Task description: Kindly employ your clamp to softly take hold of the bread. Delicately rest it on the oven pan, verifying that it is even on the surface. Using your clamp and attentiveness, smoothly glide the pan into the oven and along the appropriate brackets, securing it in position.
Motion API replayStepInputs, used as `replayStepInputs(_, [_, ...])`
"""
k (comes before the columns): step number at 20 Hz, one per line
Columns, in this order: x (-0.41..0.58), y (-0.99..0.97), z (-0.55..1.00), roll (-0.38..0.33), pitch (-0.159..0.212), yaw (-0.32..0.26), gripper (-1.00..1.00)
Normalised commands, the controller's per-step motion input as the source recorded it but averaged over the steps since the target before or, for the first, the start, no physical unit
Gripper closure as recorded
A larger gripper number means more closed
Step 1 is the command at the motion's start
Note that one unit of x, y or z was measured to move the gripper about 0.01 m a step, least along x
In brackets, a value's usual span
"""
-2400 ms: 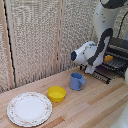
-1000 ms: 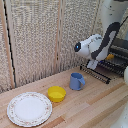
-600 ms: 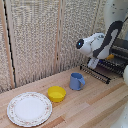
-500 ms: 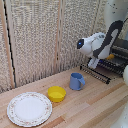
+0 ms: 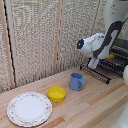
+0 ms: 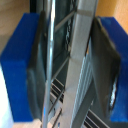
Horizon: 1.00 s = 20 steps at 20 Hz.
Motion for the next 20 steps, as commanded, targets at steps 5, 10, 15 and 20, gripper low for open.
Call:
replayStepInputs(5, [-0.001,-0.99,-0.37,-0.111,-0.003,0.0,1.0])
replayStepInputs(10, [-0.033,-0.96,-0.15,-0.005,-0.023,0.001,1.0])
replayStepInputs(15, [-0.026,-0.45,-0.02,0.002,-0.014,0.006,-1.0])
replayStepInputs(20, [0.0,-0.26,0.01,0.01,-0.006,0.0,-1.0])
